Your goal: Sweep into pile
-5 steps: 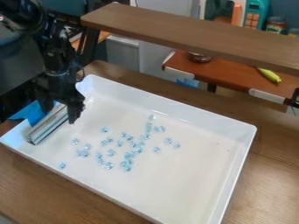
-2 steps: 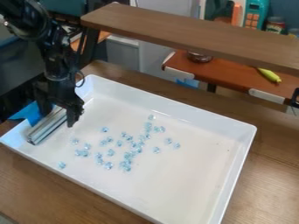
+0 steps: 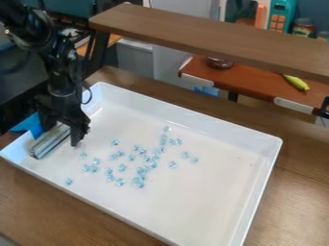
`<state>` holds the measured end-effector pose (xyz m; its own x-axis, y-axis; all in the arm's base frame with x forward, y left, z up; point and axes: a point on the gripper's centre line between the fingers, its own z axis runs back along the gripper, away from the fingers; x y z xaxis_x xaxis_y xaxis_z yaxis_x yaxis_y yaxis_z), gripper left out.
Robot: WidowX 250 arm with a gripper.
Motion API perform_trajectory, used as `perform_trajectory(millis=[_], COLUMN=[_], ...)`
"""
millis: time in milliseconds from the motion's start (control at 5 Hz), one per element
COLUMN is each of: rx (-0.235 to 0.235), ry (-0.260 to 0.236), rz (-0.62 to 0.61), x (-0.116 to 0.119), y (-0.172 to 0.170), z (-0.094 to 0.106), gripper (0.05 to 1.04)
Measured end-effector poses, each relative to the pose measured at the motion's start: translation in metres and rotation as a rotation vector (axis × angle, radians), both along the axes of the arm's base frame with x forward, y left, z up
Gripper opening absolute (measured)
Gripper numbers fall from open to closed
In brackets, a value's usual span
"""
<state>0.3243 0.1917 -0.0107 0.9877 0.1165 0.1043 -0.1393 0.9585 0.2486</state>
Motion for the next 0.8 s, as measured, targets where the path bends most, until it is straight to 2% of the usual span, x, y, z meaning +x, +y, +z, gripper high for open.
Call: perform_trajectory(millis=[200,400,800], rx=[0.000,-0.034,-0.096], ry=[0.016,0.047,0.099], rz=[-0.015,-0.032,-0.040], x=[-0.007,-0.019,-0.030], y=[-0.003,-0.014,-0.037], z=[-0.005,-0.008,-0.008], gripper=[0.693,0.404,0.388])
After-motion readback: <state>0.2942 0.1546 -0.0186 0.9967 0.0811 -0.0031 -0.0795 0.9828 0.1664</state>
